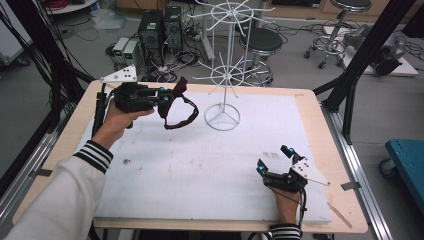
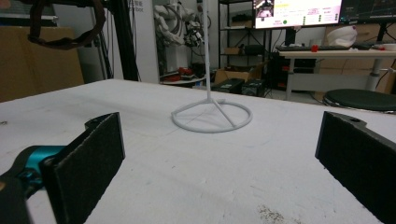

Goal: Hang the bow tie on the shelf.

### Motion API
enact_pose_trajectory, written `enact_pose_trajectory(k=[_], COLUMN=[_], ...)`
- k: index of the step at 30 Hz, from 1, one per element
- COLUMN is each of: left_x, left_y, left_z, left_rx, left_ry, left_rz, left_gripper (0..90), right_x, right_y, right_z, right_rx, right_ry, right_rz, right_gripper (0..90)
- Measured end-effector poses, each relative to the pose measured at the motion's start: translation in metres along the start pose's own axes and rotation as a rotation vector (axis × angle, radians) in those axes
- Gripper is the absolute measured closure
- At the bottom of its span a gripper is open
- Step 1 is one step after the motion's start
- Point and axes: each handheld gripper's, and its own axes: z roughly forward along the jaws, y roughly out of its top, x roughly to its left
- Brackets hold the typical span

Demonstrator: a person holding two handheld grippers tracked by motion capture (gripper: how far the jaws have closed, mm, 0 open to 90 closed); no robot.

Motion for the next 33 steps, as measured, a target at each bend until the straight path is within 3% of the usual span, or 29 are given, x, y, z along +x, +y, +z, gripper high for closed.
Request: enact_pose_trajectory(k=[18, 33], left_x=[0.002, -0.001], left_y=[0.016, 0.027], left_z=[0.030, 0.045], left_rx=[0.002, -0.007], left_ry=[-0.042, -0.082], left_rz=[-0.005, 0.009], left_gripper=[76.7, 76.7], right_x=[0.000, -0.001], right_y=[0.000, 0.000], right_z=[0.000, 0.000], right_rx=[-0.004, -0.012], right_ry=[-0.001, -0.001], right_rz=[0.011, 0.005], right_gripper=[0.6, 0.6])
